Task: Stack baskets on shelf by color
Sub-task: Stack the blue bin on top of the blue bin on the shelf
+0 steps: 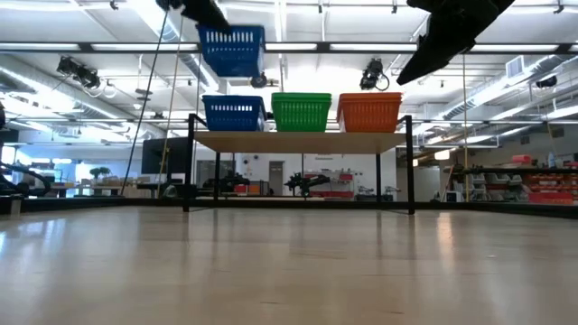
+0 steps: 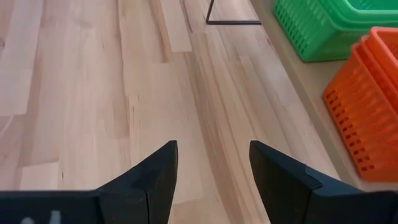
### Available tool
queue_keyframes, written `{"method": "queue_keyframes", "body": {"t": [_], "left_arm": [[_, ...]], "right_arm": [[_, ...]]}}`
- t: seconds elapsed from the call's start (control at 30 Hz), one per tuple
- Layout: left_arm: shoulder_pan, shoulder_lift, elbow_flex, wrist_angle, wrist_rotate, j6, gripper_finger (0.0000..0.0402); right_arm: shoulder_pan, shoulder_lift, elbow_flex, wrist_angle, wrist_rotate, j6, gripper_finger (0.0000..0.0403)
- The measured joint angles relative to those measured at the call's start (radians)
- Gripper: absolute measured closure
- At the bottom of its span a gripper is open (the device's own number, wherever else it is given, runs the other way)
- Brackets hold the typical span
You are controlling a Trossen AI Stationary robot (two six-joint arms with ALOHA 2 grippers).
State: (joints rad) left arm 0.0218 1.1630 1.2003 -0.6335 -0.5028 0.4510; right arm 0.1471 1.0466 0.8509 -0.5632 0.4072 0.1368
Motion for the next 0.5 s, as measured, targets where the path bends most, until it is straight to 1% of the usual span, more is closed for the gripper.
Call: {"method": "queue_keyframes", "body": {"t": [0.13,0.27,0.4,0.5], "left_arm": [[0.122,0.002,0.000,-0.015,0.071,0.028,0.0386],[0.232,0.002,0.000,-0.012,0.214,0.041,0.0386],[0.301,0.019,-0.002,-0.011,0.269,0.103,0.0386],[0.336,0.021,0.000,0.018,0.351,0.129,0.0386]], "right_arm": [[0.000,0.000,0.000,0.002,0.000,-0.007,0.0197],[0.000,0.000,0.000,0.002,0.000,-0.011,0.0197],[0.000,0.000,0.000,0.013,0.000,-0.033,0.0197],[-0.001,0.000,0.000,0.016,0.004,-0.035,0.0197]]}}
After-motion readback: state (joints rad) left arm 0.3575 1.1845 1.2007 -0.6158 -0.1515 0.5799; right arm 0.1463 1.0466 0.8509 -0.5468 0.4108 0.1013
